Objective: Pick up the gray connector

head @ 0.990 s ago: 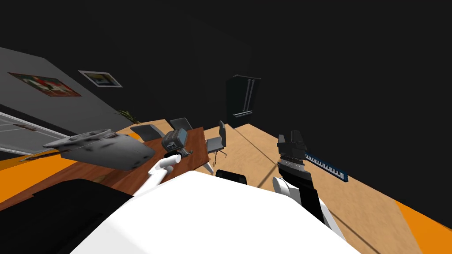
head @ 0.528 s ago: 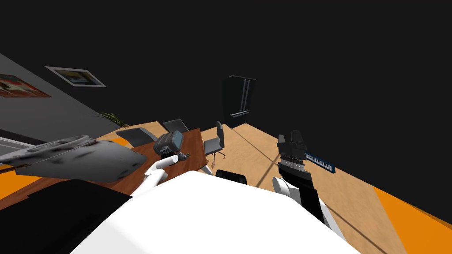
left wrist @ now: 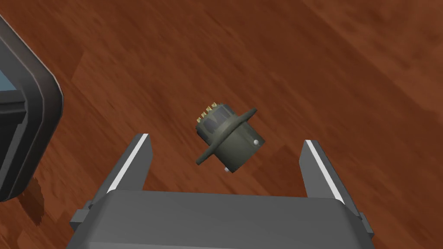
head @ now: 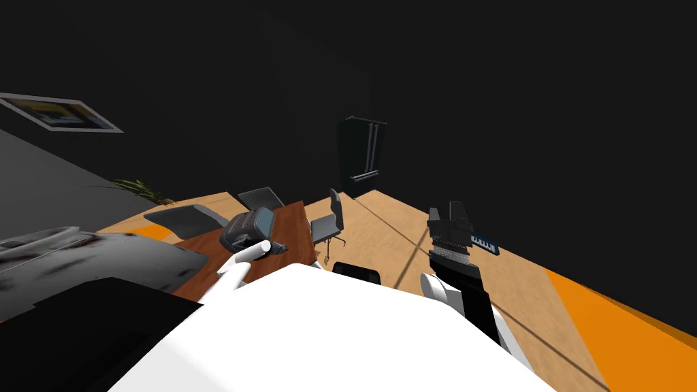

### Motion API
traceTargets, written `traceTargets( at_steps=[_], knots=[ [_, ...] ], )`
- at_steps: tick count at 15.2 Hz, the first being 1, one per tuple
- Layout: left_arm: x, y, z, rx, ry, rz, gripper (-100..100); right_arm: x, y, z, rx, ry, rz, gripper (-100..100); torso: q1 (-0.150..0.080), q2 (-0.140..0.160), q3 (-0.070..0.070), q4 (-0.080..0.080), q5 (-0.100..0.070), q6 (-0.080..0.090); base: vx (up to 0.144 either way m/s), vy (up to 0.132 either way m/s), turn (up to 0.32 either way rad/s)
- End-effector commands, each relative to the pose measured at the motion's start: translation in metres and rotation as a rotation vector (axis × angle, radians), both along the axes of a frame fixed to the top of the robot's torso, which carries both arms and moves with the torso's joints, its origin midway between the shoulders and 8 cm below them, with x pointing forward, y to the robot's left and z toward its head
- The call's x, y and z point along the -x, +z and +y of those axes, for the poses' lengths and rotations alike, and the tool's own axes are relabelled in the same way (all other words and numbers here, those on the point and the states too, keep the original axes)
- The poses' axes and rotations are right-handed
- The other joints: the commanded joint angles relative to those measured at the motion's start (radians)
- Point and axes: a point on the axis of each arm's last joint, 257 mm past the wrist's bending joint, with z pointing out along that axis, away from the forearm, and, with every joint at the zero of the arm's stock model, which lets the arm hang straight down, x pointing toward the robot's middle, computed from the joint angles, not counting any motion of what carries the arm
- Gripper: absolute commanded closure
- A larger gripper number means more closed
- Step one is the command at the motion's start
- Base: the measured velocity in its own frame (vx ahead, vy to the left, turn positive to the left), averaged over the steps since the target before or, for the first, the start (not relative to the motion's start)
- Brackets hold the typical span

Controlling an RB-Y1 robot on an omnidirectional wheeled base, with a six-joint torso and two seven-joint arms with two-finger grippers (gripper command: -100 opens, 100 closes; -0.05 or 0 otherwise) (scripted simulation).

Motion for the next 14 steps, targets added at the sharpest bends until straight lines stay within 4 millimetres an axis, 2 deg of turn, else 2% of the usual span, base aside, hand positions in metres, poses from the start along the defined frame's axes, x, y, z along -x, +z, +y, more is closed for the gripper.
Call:
traceTargets(
  at_steps=[1,3,4,7,8,9,13,14],
  knots=[
    [0.009,-0.007,-0.002,0.045,0.041,0.015,-100,0.0,0.0,0.0,0.0,0.0,0.0,0,0.0,0.0,0.0,0.0,0.0,0.0,0.038,0.052,-0.092],
    [0.009,-0.006,-0.001,0.039,0.036,0.013,-100,0.0,0.0,0.0,0.0,0.0,0.0,0,0.0,0.0,0.0,0.0,0.0,0.0,0.026,0.035,-0.044],
    [0.009,-0.017,-0.007,0.043,0.038,0.013,-100,0.0,0.0,0.0,0.0,0.0,0.0,0,-0.001,0.001,0.0,0.0,0.0,0.0,0.028,0.037,0.016],
    [0.008,-0.027,-0.013,0.042,0.035,0.012,-100,0.0,0.0,0.0,0.0,0.0,0.0,0,0.0,0.0,0.0,0.0,0.0,0.0,0.036,0.059,0.019],
    [0.009,-0.023,-0.011,0.046,0.038,0.014,-100,0.0,0.0,0.0,0.0,0.0,0.0,0,0.001,0.0,0.0,0.0,0.0,-0.001,0.02,0.042,0.0],
    [0.009,-0.024,-0.011,0.044,0.037,0.013,100,0.0,0.0,0.0,0.0,0.0,0.0,0,0.0,0.001,0.0,0.0,0.0,0.0,0.008,0.015,-0.003],
    [0.009,-0.024,-0.01,0.044,0.039,0.011,100,0.0,0.0,0.0,0.0,0.0,0.0,0,-0.003,0.002,0.001,0.0,0.0,0.0,0.001,0.001,0.003],
    [0.009,-0.013,-0.005,0.044,0.039,0.014,100,0.0,0.0,0.0,0.0,0.0,0.0,0,-0.003,0.002,0.001,0.0,0.0,0.0,-0.025,-0.031,-0.029]
  ],
)
